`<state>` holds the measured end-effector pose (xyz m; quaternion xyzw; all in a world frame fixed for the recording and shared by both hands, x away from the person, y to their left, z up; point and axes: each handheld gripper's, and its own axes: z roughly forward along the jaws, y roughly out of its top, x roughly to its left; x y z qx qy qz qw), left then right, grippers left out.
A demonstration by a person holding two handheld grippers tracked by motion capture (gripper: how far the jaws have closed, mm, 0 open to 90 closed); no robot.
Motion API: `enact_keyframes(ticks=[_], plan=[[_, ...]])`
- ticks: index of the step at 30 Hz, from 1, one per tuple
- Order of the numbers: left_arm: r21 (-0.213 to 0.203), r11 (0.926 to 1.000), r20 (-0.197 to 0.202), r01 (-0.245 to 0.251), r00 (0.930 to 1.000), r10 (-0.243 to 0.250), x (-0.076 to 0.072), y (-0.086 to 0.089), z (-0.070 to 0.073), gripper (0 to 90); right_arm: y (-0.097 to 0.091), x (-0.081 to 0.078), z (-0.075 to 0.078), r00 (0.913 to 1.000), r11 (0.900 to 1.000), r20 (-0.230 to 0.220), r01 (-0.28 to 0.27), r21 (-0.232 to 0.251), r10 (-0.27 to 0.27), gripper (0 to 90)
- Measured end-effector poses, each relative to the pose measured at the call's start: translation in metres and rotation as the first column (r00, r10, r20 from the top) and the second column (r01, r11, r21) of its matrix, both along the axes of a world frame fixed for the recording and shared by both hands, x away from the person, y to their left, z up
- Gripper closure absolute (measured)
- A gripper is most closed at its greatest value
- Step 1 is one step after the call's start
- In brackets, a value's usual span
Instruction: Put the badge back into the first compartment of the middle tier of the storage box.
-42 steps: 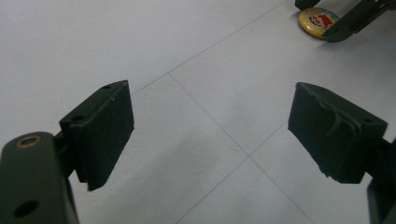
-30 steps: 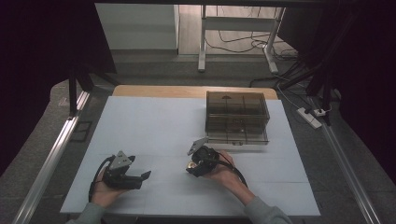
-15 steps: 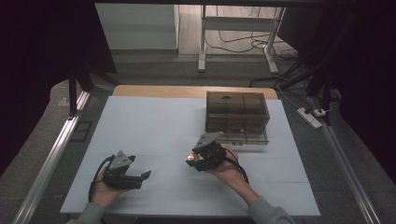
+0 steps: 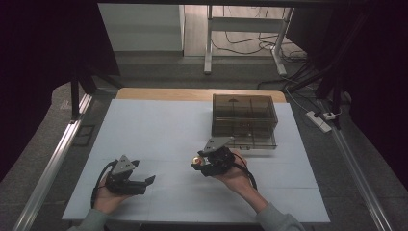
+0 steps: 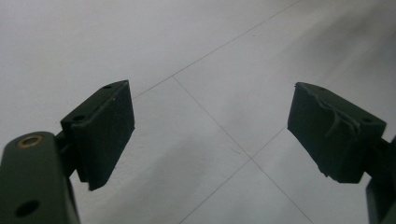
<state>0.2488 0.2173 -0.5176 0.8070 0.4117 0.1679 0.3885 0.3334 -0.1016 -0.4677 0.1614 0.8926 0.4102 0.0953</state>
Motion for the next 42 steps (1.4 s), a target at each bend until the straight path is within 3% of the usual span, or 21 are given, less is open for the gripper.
enact_keyframes(ticks=[16,42], plan=[[0.004,1.0000,-0.003,0.001,1.0000,-0.001,0.001,0.000,-0.001,15.1,-0.018,0.002,0.022,0.9969,0.9958,0.058,0.048,0.078,-0.053,47.2],[0.005,1.0000,-0.004,-0.003,1.0000,0.003,0.001,0.000,-0.001,15.2,-0.044,0.014,0.034,0.9859,0.9833,0.087,0.131,0.126,-0.143,47.1]])
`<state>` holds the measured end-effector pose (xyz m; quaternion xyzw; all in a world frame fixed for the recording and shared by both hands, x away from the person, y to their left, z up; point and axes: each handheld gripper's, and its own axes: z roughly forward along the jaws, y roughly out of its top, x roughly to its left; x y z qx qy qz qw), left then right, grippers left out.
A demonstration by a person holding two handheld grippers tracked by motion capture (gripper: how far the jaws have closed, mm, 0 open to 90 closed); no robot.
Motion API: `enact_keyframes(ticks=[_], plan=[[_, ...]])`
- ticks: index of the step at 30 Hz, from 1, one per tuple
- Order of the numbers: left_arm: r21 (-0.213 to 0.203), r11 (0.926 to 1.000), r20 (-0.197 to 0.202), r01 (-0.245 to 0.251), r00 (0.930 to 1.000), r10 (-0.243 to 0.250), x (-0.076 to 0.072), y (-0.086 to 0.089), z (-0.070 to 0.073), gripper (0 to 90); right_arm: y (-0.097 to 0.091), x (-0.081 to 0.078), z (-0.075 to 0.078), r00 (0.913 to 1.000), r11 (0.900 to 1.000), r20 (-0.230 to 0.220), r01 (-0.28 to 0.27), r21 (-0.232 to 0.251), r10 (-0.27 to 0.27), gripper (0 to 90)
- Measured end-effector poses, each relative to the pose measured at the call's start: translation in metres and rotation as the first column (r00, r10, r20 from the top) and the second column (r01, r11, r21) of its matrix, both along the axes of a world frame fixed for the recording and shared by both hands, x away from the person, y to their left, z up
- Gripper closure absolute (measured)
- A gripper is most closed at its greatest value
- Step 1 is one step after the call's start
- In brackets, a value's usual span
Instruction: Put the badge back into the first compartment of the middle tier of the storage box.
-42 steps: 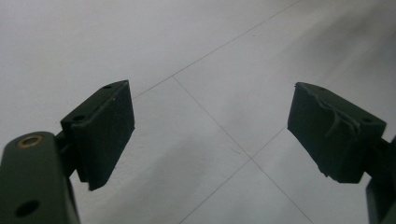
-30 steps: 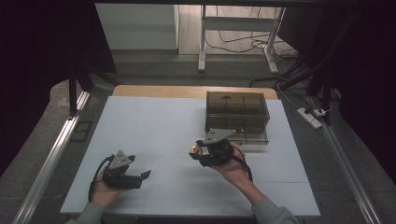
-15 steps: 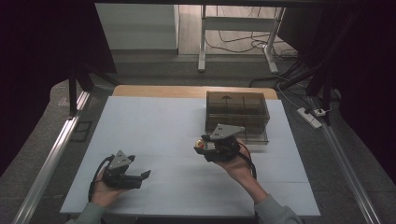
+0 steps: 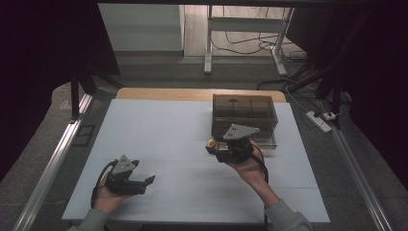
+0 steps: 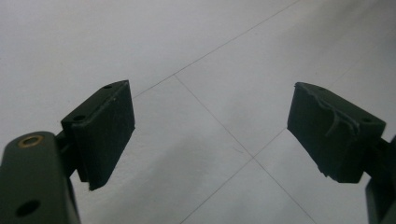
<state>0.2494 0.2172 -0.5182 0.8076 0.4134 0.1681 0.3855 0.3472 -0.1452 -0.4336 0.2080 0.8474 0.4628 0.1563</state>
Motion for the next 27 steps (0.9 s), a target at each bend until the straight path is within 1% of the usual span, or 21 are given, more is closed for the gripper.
enact_keyframes(ticks=[11,16,22,27], plan=[[0.002,1.0000,0.000,0.000,1.0000,0.000,0.000,0.000,0.000,15.2,-0.013,0.009,0.000,0.9986,0.9986,0.007,0.052,0.006,-0.052,47.1],[0.005,1.0000,-0.001,0.002,1.0000,-0.002,0.000,0.000,0.000,15.2,-0.018,0.012,0.000,0.9976,0.9977,0.013,0.068,0.001,-0.068,47.0],[0.005,1.0000,-0.001,0.002,1.0000,-0.002,0.000,0.000,0.000,15.3,-0.021,0.015,-0.001,0.9966,0.9966,0.009,0.082,0.004,-0.082,47.0],[0.006,1.0000,-0.003,0.002,1.0000,-0.002,0.000,0.000,-0.001,15.3,-0.022,0.019,-0.003,0.9958,0.9958,0.005,0.091,-0.008,-0.091,47.0]])
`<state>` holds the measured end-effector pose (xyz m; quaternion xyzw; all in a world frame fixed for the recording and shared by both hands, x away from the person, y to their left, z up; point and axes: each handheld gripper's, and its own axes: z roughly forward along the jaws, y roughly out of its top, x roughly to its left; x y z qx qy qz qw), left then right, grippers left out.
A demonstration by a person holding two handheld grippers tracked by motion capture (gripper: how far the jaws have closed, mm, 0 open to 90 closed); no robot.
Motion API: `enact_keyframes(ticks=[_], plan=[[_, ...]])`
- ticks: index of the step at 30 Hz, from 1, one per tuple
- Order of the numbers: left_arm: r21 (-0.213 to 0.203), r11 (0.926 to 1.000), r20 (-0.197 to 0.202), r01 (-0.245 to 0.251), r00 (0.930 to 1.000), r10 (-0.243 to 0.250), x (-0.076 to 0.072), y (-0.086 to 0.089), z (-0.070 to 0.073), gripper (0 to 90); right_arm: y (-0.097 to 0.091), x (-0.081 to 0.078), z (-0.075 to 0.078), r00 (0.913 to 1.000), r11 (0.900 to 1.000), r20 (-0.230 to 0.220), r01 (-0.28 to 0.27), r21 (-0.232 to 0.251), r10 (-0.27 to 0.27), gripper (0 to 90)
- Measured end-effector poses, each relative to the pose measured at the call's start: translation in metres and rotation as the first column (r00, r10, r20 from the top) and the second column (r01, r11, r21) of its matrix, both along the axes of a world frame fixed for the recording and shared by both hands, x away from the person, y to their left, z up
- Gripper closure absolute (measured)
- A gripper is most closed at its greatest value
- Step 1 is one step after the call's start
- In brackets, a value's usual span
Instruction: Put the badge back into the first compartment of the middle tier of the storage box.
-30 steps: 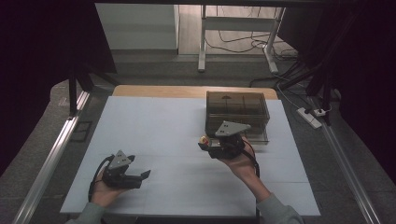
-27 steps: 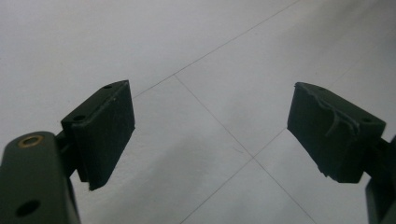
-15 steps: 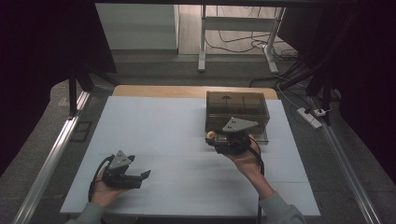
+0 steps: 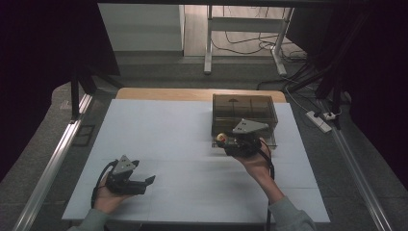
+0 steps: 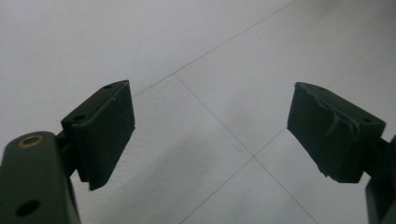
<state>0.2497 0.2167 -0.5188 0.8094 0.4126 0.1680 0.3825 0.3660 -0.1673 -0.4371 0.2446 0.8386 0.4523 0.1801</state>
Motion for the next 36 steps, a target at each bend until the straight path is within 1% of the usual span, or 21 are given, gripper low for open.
enact_keyframes(ticks=[13,17,20,22,25,27,28,36], plan=[[0.002,1.0000,-0.002,-0.002,1.0000,0.002,0.000,0.000,0.000,15.3,-0.005,0.019,-0.011,0.9988,0.9988,-0.019,0.045,-0.018,-0.045,47.0],[0.003,1.0000,-0.003,-0.003,1.0000,0.003,0.000,0.000,0.000,15.3,-0.007,0.027,-0.015,0.9978,0.9976,-0.028,0.060,-0.035,-0.061,47.0],[0.003,1.0000,-0.003,-0.004,1.0000,0.004,0.000,0.000,-0.001,15.3,-0.007,0.032,-0.018,0.9971,0.9972,-0.033,0.067,-0.032,-0.068,47.0],[0.004,1.0000,-0.004,-0.003,1.0000,0.003,0.000,0.000,-0.001,15.3,-0.007,0.035,-0.020,0.9968,0.9969,-0.034,0.071,-0.034,-0.072,47.0],[0.005,1.0000,-0.004,-0.004,1.0000,0.004,0.000,0.000,-0.001,15.3,-0.005,0.041,-0.024,0.9963,0.9959,-0.038,0.075,-0.050,-0.077,46.9],[0.005,1.0000,-0.004,-0.005,1.0000,0.005,0.000,0.000,-0.001,15.3,-0.004,0.045,-0.026,0.9959,0.9956,-0.040,0.080,-0.050,-0.082,46.9],[0.004,1.0000,-0.004,-0.006,1.0000,0.006,0.000,0.001,-0.001,15.3,-0.003,0.046,-0.027,0.9957,0.9950,-0.041,0.080,-0.059,-0.083,46.9],[0.004,0.9999,-0.003,-0.010,0.9999,0.011,0.000,0.002,-0.001,15.4,0.001,0.048,-0.029,0.9958,0.9941,-0.040,0.080,-0.073,-0.083,46.6]])
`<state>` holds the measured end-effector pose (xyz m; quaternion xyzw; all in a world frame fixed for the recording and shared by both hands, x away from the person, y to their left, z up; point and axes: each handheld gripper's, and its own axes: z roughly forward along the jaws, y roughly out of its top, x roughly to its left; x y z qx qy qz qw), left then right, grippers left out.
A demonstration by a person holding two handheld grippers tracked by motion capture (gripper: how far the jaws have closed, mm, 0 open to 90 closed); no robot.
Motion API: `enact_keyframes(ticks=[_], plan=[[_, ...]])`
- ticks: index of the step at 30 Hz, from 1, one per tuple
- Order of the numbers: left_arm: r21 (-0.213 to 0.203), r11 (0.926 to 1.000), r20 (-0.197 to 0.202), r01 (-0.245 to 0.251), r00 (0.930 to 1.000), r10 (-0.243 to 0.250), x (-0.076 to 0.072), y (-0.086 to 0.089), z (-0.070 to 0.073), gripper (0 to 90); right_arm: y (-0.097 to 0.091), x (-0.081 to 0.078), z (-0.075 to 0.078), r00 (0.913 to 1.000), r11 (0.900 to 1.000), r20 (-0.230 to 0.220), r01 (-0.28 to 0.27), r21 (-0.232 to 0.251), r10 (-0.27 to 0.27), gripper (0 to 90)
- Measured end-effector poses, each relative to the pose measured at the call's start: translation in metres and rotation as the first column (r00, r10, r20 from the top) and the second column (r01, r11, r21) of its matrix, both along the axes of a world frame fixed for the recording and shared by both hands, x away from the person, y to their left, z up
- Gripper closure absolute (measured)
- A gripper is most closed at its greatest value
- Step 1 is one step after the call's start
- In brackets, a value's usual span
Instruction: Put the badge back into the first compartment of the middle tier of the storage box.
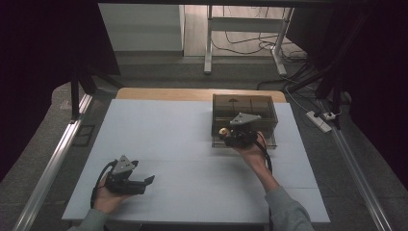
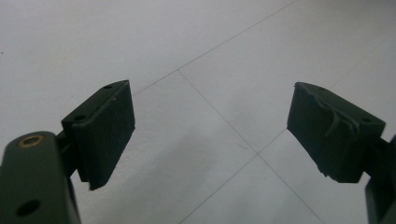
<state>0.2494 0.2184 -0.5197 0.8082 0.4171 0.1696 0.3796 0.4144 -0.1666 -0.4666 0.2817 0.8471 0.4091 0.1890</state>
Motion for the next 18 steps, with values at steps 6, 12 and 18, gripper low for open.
enact_keyframes(ticks=[6,12,18], plan=[[-0.003,1.0000,0.001,-0.002,1.0000,0.002,-0.0001,0.0009,0.0004,15.3,-0.0012,-0.0003,0.0002,1.0000,1.0000,0.002,0.004,-0.002,-0.004,46.5],[-0.002,1.0000,0.001,-0.002,1.0000,0.002,-0.0001,0.0010,0.0002,15.4,-0.0014,-0.0003,-0.0002,1.0000,1.0000,0.001,0.001,-0.003,-0.001,44.1],[0.000,1.0000,0.002,-0.006,1.0000,0.006,-0.0003,0.0018,0.0005,15.3,-0.0003,-0.0036,0.0027,0.9996,0.9999,0.029,-0.007,0.008,0.007,38.0]])
